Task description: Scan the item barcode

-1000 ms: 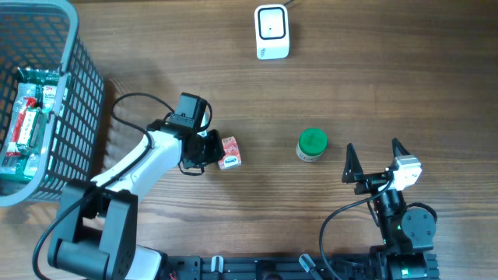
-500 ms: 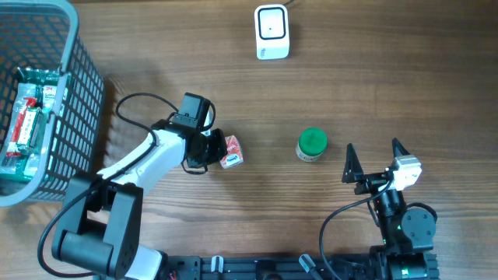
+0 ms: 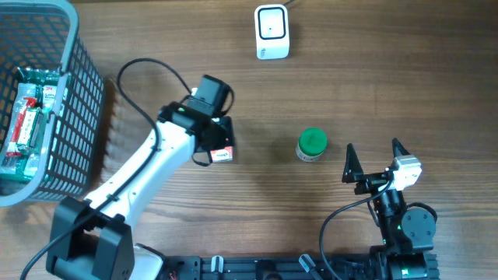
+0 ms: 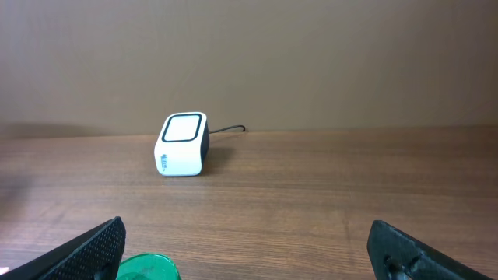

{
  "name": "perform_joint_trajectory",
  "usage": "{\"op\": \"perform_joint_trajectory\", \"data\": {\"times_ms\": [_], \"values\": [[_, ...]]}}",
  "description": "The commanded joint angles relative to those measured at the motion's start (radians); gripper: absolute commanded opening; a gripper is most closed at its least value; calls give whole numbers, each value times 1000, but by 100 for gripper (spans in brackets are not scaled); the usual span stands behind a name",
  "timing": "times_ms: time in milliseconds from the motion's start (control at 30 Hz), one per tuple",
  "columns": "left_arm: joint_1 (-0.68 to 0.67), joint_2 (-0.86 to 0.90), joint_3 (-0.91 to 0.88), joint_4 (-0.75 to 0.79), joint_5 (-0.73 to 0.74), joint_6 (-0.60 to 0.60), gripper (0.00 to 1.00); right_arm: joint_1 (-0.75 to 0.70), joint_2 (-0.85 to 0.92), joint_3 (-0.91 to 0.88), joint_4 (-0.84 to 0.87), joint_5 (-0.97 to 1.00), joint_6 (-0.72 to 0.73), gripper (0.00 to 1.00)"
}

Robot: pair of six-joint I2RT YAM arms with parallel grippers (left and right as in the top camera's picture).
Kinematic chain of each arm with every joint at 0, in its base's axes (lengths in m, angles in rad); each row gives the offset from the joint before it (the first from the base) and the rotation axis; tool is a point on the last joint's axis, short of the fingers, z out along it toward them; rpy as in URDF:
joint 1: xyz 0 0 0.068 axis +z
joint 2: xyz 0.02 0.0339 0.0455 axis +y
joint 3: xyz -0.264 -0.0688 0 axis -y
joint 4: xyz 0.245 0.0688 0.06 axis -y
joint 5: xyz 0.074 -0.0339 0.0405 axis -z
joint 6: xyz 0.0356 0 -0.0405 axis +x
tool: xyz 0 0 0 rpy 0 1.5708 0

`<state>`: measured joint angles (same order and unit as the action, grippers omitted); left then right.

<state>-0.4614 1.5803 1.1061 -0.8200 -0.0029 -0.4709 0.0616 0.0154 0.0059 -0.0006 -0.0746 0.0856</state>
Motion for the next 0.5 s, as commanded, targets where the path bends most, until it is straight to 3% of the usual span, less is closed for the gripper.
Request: {"op": "perform_joint_trajectory", "data": {"times_ms": [0,200,300,400,467], "values": [[-69,-11,21,-19,-203,22,4,-6,-8,-1,3,-1,-5,100],[-31,-11,76,-129,-279,17,11,-6,-8,-1,3,-1,-5,100],[13,-12,212,-232,-290,78,12,-6,-8,-1,3,-1,-5,100],[79,-11,453,-313,-401,102,15,-6,-8,-1,3,-1,-5,100],[128,-11,591,-316,-442,159,41,-6,-8,-1,3,-1,-5,100]]}}
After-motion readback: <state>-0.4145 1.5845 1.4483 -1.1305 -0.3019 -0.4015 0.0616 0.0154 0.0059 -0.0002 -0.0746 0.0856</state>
